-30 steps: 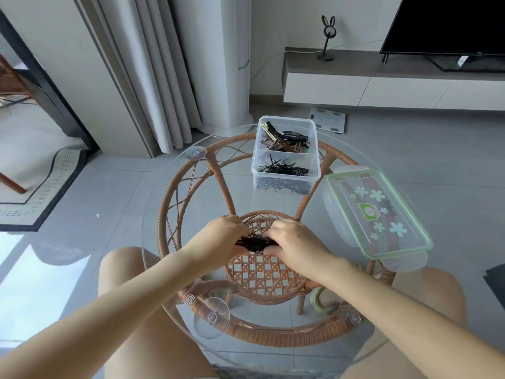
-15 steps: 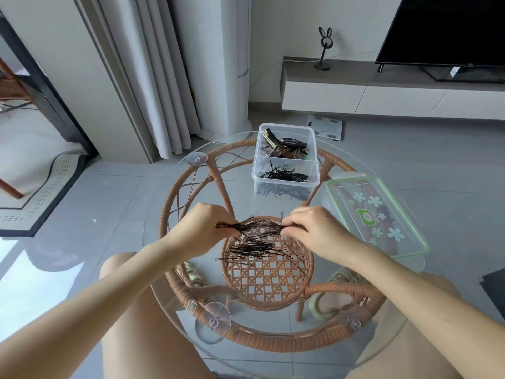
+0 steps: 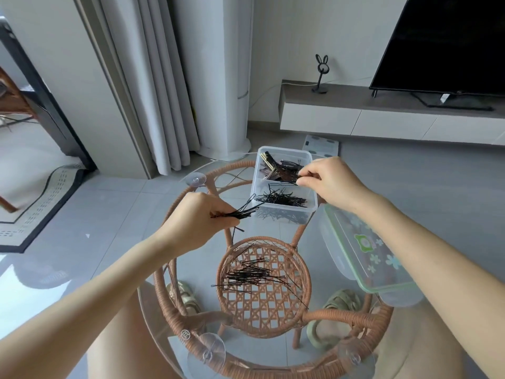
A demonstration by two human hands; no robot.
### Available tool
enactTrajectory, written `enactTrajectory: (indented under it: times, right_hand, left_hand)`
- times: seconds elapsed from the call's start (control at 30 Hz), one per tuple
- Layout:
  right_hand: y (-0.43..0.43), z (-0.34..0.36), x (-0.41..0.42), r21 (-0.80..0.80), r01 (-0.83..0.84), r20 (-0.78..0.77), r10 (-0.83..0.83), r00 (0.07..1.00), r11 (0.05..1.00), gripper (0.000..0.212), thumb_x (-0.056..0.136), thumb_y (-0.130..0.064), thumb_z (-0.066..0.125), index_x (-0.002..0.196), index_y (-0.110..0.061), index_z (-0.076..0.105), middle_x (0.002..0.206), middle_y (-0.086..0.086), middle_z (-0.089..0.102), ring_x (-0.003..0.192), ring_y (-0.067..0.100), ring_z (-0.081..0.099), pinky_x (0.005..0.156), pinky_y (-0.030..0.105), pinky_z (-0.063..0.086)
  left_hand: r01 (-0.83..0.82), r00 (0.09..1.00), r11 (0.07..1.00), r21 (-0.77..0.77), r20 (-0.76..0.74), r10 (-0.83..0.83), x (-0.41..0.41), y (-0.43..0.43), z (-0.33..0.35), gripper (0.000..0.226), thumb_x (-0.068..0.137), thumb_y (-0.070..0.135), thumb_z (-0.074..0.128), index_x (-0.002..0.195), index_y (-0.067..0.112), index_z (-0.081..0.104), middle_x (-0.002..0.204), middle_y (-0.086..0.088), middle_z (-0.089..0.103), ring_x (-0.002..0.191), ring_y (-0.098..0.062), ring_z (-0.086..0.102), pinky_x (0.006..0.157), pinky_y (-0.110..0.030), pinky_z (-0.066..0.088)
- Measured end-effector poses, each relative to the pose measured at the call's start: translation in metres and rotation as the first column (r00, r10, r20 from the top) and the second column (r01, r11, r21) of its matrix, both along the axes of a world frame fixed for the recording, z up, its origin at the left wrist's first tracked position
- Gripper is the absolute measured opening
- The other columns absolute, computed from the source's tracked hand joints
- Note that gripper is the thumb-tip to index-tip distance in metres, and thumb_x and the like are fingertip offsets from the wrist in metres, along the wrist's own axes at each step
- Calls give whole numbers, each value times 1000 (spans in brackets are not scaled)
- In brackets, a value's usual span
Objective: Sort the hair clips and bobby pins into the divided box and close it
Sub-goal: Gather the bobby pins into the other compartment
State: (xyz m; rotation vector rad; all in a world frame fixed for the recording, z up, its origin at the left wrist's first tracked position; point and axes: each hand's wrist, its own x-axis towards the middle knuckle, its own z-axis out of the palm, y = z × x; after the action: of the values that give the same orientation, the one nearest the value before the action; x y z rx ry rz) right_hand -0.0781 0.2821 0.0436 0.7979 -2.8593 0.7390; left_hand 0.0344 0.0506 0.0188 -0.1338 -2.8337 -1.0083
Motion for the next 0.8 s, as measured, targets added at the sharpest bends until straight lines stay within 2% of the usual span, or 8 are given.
enactTrajectory:
  times: [0.07, 0.17, 0.27, 0.33, 0.43, 0.63, 0.7, 0.8]
  right_hand:
    - [-10, -5, -16, 70, -13, 6, 13, 1000, 997, 18, 84, -15, 62, 95, -3, 71, 96, 13, 71, 91, 28, 62, 81, 33, 45]
    - [-25, -17, -27, 193, -60, 130, 34, 991, 979, 18, 83, -20, 62, 93, -8, 71, 98, 11, 70, 92, 26, 62, 82, 35, 49]
    - [-32, -23, -26, 274, -110, 212, 51, 976, 955, 20, 83, -25, 62, 80, -7, 70, 85, 10, 69, 79, 25, 61, 62, 29, 43]
    - [-30, -24, -28, 241, -105, 220, 51, 974, 965, 25, 84, -27, 61, 89, -5, 69, 92, 13, 69, 85, 28, 62, 71, 33, 46]
    - [-20, -23, -32, 126, -64, 194, 39, 980, 990, 22, 87, -24, 58, 97, -9, 71, 101, 7, 71, 92, 22, 62, 86, 39, 49]
    - [10, -21, -30, -77, 62, 98, -54, 994, 995, 19, 88, -14, 55, 84, -9, 72, 75, -1, 67, 60, 5, 55, 66, 26, 44]
    - [18, -19, -25, -104, 77, 103, -66, 992, 992, 19, 88, -14, 56, 77, -12, 71, 65, -6, 61, 57, 10, 57, 62, 27, 44]
    - [21, -21, -21, -83, 89, 81, -82, 993, 993, 23, 88, -16, 56, 69, -12, 68, 61, -5, 60, 64, 21, 61, 67, 31, 49]
  left_hand:
    - [-11, 1000, 1000, 9, -18, 11, -4, 1, 7, 11, 77, 19, 72, 87, 19, 76, 65, -2, 69, 51, -16, 47, 62, -38, 48]
    - [-3, 999, 1000, 2, -35, 3, -11, -1, 19, 12, 76, 18, 72, 87, 20, 76, 56, 8, 60, 54, -8, 48, 56, -27, 44]
    - [-1, 999, 999, -38, -47, -1, -21, -4, 31, 13, 76, 20, 72, 88, 19, 76, 64, -2, 68, 58, -22, 57, 65, -36, 50]
    - [-7, 998, 999, -35, -63, 5, -29, -3, 40, 12, 76, 19, 72, 88, 17, 76, 72, -10, 72, 69, -34, 63, 69, -41, 54]
    - [-1, 995, 1000, -18, -95, 0, -44, 5, 47, 14, 77, 17, 71, 90, 14, 76, 74, -12, 73, 73, -35, 65, 72, -40, 53]
    - [86, 996, 994, -69, -11, -87, -87, 29, 35, 17, 81, 21, 67, 75, 5, 71, 63, -20, 59, 54, -17, 34, 51, -28, 29]
    - [116, 993, 985, -126, 13, -115, -101, 40, 27, 23, 81, 21, 65, 69, 2, 64, 70, -25, 62, 57, -16, 34, 54, -29, 32]
    - [158, 987, 965, -210, 63, -148, -117, 57, 16, 19, 82, 20, 65, 85, 2, 71, 75, -19, 67, 60, -22, 45, 58, -29, 40]
